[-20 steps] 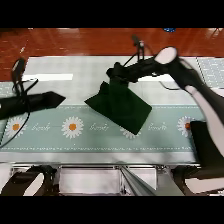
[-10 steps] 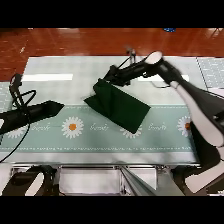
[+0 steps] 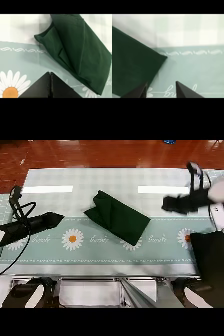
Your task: Fold the shirts.
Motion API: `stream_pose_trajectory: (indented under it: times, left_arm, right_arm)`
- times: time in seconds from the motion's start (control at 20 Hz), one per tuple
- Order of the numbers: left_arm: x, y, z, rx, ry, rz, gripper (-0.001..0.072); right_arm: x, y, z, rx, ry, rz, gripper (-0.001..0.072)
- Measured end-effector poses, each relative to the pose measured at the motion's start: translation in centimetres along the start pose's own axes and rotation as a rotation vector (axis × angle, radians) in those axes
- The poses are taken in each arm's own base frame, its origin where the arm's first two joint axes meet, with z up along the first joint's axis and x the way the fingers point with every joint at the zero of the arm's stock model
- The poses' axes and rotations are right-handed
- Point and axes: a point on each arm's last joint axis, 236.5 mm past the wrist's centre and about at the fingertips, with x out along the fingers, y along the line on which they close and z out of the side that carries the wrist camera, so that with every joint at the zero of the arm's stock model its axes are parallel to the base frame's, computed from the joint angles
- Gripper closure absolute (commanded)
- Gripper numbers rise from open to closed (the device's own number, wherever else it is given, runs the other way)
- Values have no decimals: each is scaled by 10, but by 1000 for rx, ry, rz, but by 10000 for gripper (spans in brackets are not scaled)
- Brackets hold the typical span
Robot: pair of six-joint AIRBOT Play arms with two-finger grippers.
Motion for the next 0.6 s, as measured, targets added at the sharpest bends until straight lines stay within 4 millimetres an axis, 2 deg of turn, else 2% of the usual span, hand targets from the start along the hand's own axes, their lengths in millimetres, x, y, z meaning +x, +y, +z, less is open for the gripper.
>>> stream_pose_trajectory:
  times: [0.1,0.2,0.3,0.45,0.6]
  left_arm:
    - [0,0,0,0,-1,0,690]
    - [0,0,0,-1,-1,0,690]
    - [1,0,0,-5,1,0,690]
    - [2,-1,0,-17,4,-8,690]
    - [2,-2,0,-23,5,-14,690]
  right_arm:
    - [26,-9,-33,131,-9,39,298]
    - [54,2,-63,241,21,132,299]
    - [77,17,-83,305,62,212,299]
    - [105,36,-99,382,127,294,299]
    - [126,56,-104,436,186,377,316]
